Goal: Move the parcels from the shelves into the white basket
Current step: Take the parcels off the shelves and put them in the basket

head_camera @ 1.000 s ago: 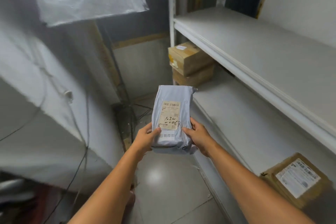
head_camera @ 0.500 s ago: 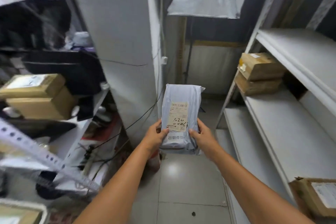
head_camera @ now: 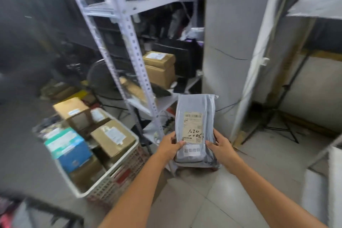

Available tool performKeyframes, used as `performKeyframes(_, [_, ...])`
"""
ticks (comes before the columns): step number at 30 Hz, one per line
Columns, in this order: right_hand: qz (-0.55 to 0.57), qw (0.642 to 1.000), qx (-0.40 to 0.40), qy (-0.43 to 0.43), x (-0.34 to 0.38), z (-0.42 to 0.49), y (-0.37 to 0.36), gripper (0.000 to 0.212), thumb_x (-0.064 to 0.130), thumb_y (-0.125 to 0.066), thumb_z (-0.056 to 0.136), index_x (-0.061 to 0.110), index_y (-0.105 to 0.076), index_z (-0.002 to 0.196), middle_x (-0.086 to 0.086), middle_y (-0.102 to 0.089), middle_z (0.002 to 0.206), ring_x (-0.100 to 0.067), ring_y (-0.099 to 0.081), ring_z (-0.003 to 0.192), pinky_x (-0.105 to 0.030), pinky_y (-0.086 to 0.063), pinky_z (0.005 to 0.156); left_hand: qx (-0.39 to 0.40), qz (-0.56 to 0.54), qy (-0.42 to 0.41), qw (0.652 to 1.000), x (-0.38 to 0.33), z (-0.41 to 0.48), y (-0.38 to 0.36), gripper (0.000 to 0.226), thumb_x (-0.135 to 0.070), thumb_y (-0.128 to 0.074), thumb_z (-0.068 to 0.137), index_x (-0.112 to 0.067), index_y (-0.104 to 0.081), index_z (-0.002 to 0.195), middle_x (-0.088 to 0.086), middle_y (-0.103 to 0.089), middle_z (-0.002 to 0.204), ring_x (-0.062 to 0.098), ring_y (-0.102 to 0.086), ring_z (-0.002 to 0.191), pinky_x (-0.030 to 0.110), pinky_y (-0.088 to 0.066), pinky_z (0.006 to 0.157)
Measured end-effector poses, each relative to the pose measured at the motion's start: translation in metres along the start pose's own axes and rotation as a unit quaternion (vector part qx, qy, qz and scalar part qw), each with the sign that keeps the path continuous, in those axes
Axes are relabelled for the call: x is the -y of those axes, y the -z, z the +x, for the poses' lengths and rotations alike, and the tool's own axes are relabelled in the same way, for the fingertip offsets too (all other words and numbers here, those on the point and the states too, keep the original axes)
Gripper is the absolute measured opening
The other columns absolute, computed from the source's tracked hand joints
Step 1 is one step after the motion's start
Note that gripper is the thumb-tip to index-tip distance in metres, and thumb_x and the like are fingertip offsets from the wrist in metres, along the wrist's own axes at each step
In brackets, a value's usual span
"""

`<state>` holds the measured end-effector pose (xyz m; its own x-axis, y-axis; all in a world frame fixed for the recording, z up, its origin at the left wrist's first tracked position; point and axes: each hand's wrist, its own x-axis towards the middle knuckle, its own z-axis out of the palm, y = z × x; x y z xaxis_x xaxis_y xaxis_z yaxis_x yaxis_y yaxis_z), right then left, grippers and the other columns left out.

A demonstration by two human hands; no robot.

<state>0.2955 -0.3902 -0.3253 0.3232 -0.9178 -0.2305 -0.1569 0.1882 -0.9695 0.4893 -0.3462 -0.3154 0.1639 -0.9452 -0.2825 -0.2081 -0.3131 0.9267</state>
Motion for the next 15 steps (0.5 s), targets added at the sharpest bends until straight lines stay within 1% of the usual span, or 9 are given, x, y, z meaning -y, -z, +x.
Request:
performKeyframes(1, [-0.006, 1.0, 0.021, 0.002, -0.001, -0.002, -0.012, 0.051, 0.009, -0.053, 0.097, 0.029, -0.041, 0.143, 0.008, -0.06, 0.126, -0.012, -0.057, 0.116, -0.036, -0.053, 0.095, -0.017, -0.011, 0.011, 1.0, 0.008, -0.012, 0.009, 0.036, -0.009, -0.063, 0.09, -0.016, -0.057, 0.125, 0.002, -0.064, 0.121, 0.017, -0.06, 0.109, 0.03, -0.052, 0.093])
performKeyframes(4, [-0.016, 0.996, 0.083, 0.017, -0.003, -0.005, -0.055, 0.05, 0.006, -0.053, 0.097, 0.029, -0.042, 0.14, 0.009, -0.059, 0.125, -0.003, -0.058, 0.107, -0.018, -0.053, 0.084, -0.07, -0.032, 0.038, 0.996, 0.031, -0.042, 0.042, 0.038, -0.013, -0.063, 0.091, -0.023, -0.057, 0.127, -0.003, -0.064, 0.121, 0.015, -0.061, 0.108, 0.035, -0.052, 0.094])
performKeyframes(5, [-0.022, 0.994, 0.102, 0.021, -0.003, -0.003, -0.07, 0.049, 0.005, -0.053, 0.096, 0.027, -0.043, 0.14, 0.008, -0.06, 0.124, -0.002, -0.058, 0.107, -0.017, -0.053, 0.084, -0.087, -0.037, 0.045, 0.994, 0.038, -0.049, 0.054, 0.039, -0.013, -0.063, 0.091, -0.024, -0.056, 0.128, -0.004, -0.064, 0.121, 0.015, -0.06, 0.109, 0.035, -0.052, 0.095])
performKeyframes(6, [-0.029, 0.992, 0.12, 0.022, -0.002, 0.001, -0.086, 0.049, 0.004, -0.053, 0.096, 0.025, -0.044, 0.139, 0.007, -0.061, 0.125, -0.003, -0.059, 0.108, -0.018, -0.053, 0.087, -0.107, -0.04, 0.053, 0.992, 0.045, -0.055, 0.068, 0.04, -0.013, -0.063, 0.091, -0.024, -0.056, 0.129, -0.004, -0.064, 0.121, 0.014, -0.06, 0.108, 0.033, -0.052, 0.093])
performKeyframes(9, [-0.049, 0.983, 0.175, 0.032, 0.001, 0.017, -0.136, 0.048, 0.003, -0.054, 0.096, 0.021, -0.045, 0.14, 0.006, -0.062, 0.125, -0.007, -0.06, 0.113, -0.026, -0.052, 0.095, -0.164, -0.06, 0.073, 0.982, 0.066, -0.065, 0.11, 0.039, -0.012, -0.063, 0.091, -0.025, -0.056, 0.127, -0.007, -0.064, 0.115, 0.007, -0.06, 0.097, 0.018, -0.052, 0.074])
performKeyframes(11, [-0.058, 0.976, 0.208, 0.036, 0.004, 0.031, -0.172, 0.047, 0.003, -0.055, 0.095, 0.019, -0.046, 0.139, 0.003, -0.062, 0.127, -0.012, -0.06, 0.116, -0.032, -0.051, 0.098, -0.204, -0.074, 0.086, 0.972, 0.079, -0.07, 0.141, 0.04, -0.013, -0.064, 0.09, -0.026, -0.056, 0.128, -0.011, -0.065, 0.108, 0.0, -0.059, 0.092, 0.016, -0.052, 0.069])
performKeyframes(12, [-0.064, 0.972, 0.221, 0.04, 0.006, 0.04, -0.191, 0.046, 0.003, -0.055, 0.095, 0.019, -0.047, 0.138, 0.002, -0.063, 0.127, -0.014, -0.06, 0.117, -0.034, -0.051, 0.099, -0.221, -0.078, 0.092, 0.968, 0.085, -0.071, 0.157, 0.04, -0.015, -0.064, 0.09, -0.027, -0.056, 0.127, -0.012, -0.065, 0.107, -0.001, -0.059, 0.092, 0.018, -0.053, 0.071])
performKeyframes(13, [-0.072, 0.969, 0.232, 0.044, 0.008, 0.051, -0.21, 0.045, 0.004, -0.056, 0.095, 0.019, -0.049, 0.136, 0.001, -0.063, 0.127, -0.015, -0.06, 0.117, -0.033, -0.051, 0.098, -0.234, -0.08, 0.095, 0.964, 0.091, -0.07, 0.174, 0.039, -0.016, -0.064, 0.09, -0.029, -0.056, 0.126, -0.011, -0.065, 0.109, 0.002, -0.06, 0.095, 0.024, -0.055, 0.077])
performKeyframes(15, [-0.088, 0.962, 0.256, 0.046, 0.013, 0.073, -0.248, 0.045, 0.006, -0.058, 0.094, 0.02, -0.048, 0.136, 0.004, -0.062, 0.126, -0.012, -0.06, 0.116, -0.026, -0.052, 0.094, -0.251, -0.081, 0.096, 0.96, 0.104, -0.066, 0.208, 0.04, -0.018, -0.063, 0.091, -0.032, -0.056, 0.128, -0.008, -0.064, 0.119, 0.011, -0.059, 0.107, 0.039, -0.054, 0.091])
